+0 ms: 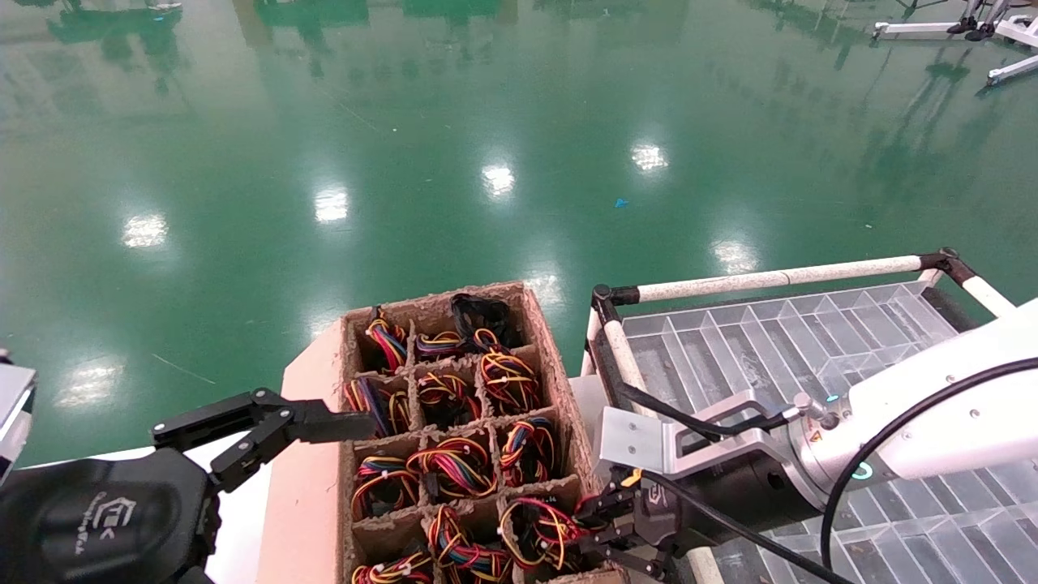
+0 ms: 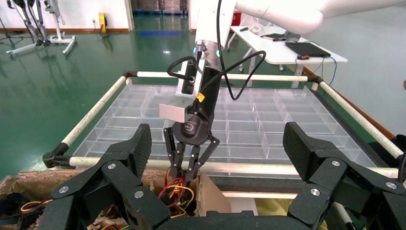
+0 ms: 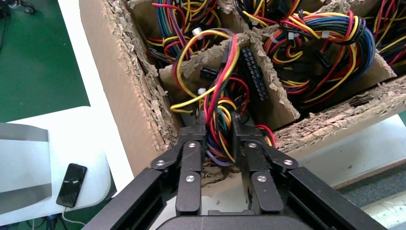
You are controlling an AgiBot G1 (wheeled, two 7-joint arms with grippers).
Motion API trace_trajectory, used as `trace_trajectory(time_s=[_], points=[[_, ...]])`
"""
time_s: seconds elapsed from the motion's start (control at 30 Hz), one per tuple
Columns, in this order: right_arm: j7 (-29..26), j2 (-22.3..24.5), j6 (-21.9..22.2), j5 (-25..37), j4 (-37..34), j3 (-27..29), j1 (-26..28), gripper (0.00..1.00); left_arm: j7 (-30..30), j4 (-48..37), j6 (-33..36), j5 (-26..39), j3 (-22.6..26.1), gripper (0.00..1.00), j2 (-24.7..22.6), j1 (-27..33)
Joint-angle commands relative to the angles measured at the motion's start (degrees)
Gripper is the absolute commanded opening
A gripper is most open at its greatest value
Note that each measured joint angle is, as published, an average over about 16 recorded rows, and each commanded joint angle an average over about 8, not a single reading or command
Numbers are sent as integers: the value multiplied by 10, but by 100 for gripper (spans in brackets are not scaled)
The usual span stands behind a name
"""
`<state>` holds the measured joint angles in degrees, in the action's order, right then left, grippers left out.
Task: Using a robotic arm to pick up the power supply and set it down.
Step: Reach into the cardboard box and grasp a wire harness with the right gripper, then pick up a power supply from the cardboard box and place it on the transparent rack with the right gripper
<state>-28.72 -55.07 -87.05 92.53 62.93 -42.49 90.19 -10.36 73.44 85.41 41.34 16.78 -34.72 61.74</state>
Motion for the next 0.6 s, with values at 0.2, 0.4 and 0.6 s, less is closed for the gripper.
trace_trajectory(time_s=[0.2,0.4,0.6], points=[[-5,2,-4,-2,8,0,5,0,0,0,0,0,0,100,0,0],[-16,11,-4,-15,25,9,11,0,0,0,0,0,0,100,0,0],[-32,28,-4,-49,51,32,23,0,0,0,0,0,1,100,0,0]])
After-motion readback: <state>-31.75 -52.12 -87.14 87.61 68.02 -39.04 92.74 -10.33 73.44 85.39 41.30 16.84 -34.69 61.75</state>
